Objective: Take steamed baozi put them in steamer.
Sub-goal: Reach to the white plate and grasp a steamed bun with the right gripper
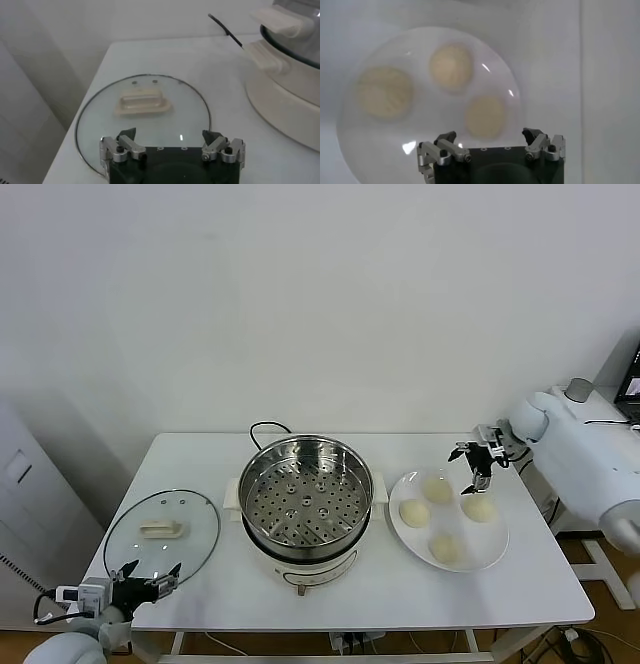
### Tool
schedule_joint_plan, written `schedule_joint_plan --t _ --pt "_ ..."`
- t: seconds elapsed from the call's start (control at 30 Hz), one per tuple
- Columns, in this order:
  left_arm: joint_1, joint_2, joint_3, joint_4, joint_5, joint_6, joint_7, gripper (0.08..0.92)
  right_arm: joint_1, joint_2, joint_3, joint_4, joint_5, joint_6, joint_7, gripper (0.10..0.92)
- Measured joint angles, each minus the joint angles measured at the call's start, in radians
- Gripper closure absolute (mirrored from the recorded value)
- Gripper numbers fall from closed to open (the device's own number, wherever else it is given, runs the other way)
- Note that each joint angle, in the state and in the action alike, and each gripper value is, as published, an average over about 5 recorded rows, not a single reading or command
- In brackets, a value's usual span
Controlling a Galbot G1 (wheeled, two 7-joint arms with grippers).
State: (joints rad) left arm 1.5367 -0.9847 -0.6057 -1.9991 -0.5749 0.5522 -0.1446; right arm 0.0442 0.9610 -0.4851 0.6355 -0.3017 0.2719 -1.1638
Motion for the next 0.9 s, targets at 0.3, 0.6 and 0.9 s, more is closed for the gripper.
schedule_joint_plan --t 0.3,0.6,0.9 --pt "0.006 -0.001 0.002 0.002 0.000 0.000 0.004 0.177 -0.023 0.087 0.052 -0.093 -0.095 0.026 0.049 0.203" --pt "0.018 -0.007 0.004 -0.001 0.000 -0.003 0.006 0.177 -0.036 0.147 0.114 -0.162 -0.194 0.030 0.074 0.226" --pt "0.023 -0.009 0.003 -0.006 -0.001 -0.004 0.006 0.177 -0.042 0.173 0.158 -0.197 -0.249 0.026 0.072 0.397"
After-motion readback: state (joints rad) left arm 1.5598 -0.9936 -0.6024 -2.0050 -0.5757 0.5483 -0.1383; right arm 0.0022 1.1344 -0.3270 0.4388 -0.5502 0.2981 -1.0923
